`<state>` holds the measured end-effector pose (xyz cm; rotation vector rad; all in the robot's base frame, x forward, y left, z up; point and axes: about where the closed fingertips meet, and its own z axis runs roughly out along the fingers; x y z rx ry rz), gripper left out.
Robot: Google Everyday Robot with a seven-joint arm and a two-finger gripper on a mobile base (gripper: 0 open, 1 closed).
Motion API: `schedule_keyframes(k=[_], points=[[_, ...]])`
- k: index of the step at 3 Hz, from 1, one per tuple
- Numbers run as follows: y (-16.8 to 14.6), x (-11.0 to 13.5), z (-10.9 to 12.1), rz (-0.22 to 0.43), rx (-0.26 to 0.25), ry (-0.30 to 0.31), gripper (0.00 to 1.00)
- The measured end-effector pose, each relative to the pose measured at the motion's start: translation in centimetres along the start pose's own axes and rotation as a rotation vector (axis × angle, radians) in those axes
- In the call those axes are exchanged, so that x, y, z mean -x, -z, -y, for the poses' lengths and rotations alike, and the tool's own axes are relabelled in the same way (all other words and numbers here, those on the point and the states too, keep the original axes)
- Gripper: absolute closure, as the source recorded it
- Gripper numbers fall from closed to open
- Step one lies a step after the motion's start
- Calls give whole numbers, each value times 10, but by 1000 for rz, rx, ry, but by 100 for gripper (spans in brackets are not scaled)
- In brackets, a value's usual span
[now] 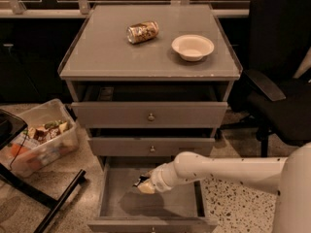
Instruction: Place rxbar blueberry into bottom drawer
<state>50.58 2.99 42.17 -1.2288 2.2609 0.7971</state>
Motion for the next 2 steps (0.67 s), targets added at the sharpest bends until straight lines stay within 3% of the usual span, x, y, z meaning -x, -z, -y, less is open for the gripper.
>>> schedule_keyframes(k=[1,2], points=[[-70,-25,31,79,-52,-63,100],[-124,-10,82,228,-149,-106,100]])
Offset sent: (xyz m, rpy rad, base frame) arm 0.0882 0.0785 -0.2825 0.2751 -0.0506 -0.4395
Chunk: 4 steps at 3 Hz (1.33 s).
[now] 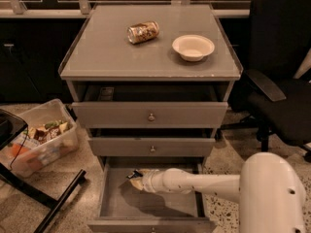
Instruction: Place rxbar blueberry into bottom drawer
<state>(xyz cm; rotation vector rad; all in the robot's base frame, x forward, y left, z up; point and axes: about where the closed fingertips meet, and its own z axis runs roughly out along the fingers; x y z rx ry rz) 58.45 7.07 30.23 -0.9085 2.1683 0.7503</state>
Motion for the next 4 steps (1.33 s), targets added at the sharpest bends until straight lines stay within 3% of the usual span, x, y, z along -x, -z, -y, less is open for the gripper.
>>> schedule_keyframes(k=[1,2,3,4], points=[[-71,-36,16,3,-1,-75,100],[-130,-91,11,-97,39,-132,100],[-144,-123,8,-155,49,-173,81],[-142,-121,7,-155,49,-173,58]])
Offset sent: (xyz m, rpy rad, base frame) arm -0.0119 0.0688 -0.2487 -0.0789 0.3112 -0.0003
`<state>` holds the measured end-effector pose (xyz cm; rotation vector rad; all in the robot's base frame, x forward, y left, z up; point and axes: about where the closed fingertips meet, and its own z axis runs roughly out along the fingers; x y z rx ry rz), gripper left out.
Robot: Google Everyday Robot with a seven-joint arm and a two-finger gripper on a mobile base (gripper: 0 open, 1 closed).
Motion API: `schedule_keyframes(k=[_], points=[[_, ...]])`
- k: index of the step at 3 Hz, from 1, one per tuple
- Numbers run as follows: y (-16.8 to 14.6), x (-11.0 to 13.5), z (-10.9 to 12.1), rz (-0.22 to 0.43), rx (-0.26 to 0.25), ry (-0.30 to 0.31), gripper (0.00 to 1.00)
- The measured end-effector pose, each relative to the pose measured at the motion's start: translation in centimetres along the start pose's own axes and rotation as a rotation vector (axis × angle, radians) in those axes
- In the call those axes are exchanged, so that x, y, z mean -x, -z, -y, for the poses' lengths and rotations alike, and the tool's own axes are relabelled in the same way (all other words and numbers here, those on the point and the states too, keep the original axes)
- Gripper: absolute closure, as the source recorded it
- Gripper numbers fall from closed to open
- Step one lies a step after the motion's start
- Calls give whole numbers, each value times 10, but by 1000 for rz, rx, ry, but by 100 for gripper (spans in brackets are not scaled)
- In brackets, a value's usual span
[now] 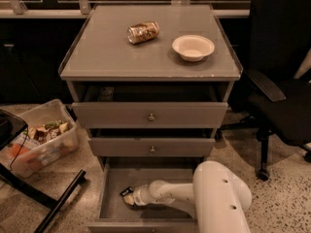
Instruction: Place rxbar blueberry into bottom drawer
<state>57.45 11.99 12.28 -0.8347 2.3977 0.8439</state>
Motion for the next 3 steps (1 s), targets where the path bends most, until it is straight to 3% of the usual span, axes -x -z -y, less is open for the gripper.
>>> schedule_keyframes(k=[2,3], points=[[36,3,3,86,-94,66,11],[57,14,1,130,-129,103,0]])
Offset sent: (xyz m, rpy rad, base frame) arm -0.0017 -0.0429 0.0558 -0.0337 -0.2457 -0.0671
